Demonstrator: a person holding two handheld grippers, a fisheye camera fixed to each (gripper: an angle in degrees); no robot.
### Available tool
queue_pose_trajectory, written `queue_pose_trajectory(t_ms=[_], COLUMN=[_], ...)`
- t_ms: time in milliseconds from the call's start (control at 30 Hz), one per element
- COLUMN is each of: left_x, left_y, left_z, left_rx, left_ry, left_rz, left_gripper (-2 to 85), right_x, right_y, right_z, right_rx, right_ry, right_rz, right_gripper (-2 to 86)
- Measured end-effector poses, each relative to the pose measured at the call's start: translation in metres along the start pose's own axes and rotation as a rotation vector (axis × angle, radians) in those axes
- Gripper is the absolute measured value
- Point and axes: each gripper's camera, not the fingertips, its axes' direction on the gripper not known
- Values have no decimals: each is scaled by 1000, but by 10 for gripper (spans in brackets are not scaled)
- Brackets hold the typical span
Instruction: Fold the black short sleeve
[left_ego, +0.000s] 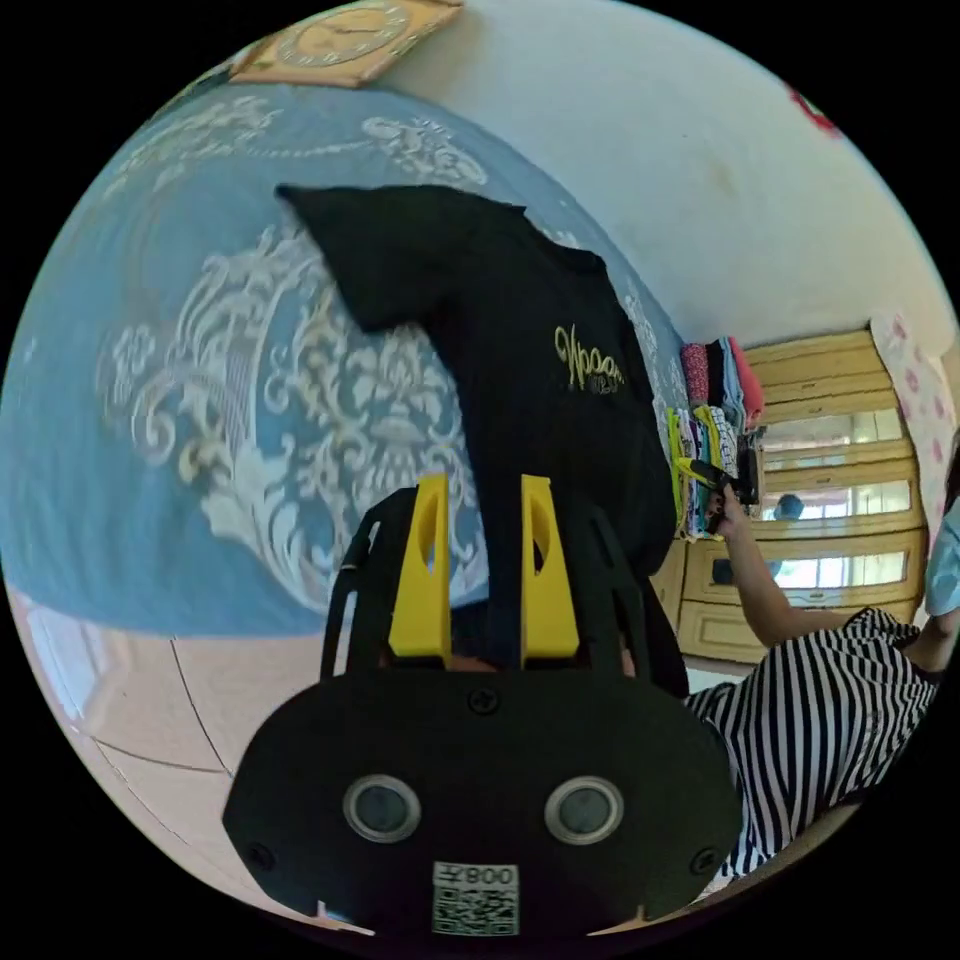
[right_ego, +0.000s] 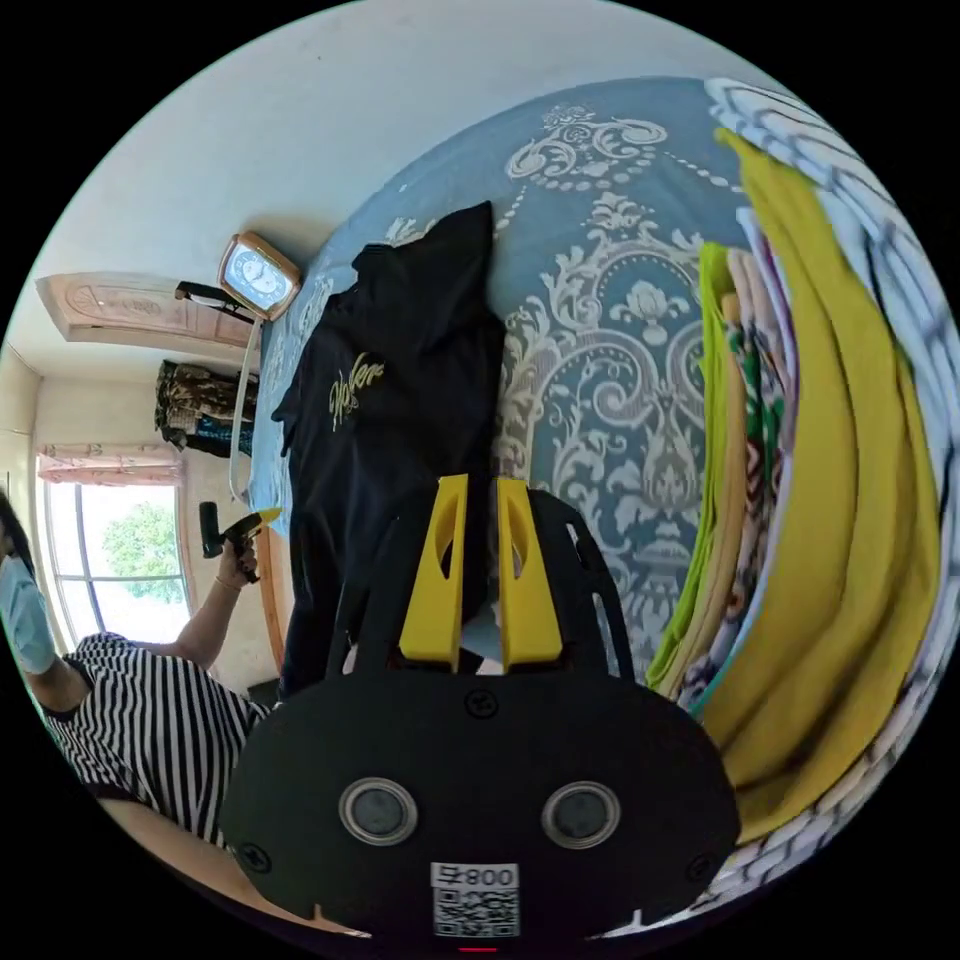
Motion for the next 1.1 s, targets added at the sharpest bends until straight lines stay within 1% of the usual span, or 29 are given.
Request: queue_pose_trajectory(t_ms=[67,133,267,367,433,467,533,600,633,667,733,800,900,1000,1100], left_x=[-23,-46,-65,-76,-81,-83,-91,-96,-100,-102,-110,-118,-139,-154,-158], left_y=[31,57,58,41,32,31,30,31,33,34,42,48,54,57,58], left_z=[1,10,29,40,41,40,23,3,-14,-24,-61,-82,-94,-90,-89], left_rx=[-11,-35,-89,-101,-117,-114,-64,-15,24,46,133,169,202,185,169], left_ry=[57,147,193,237,225,241,303,345,363,363,363,316,287,279,280], left_rz=[-88,-175,-187,-170,-167,-168,-176,-174,-167,-167,-150,-146,-208,-260,-266], left_gripper=[124,131,127,90,39,35,24,19,17,16,13,11,10,10,9], right_x=[16,30,49,57,64,65,64,62,61,60,58,59,71,84,74], right_y=[43,68,100,113,119,122,129,137,144,152,164,177,193,198,198], right_z=[5,12,41,55,57,60,60,53,46,37,25,20,33,57,81], right_rx=[14,20,0,27,32,8,-8,-1,21,46,75,88,87,74,-2], right_ry=[42,37,-16,11,5,-33,-37,-49,-85,-133,-161,-160,-106,-115,5], right_rz=[31,60,83,94,101,74,50,27,7,-8,-29,-41,-9,31,-10], right_gripper=[65,68,70,52,22,15,8,4,3,2,3,6,18,50,65])
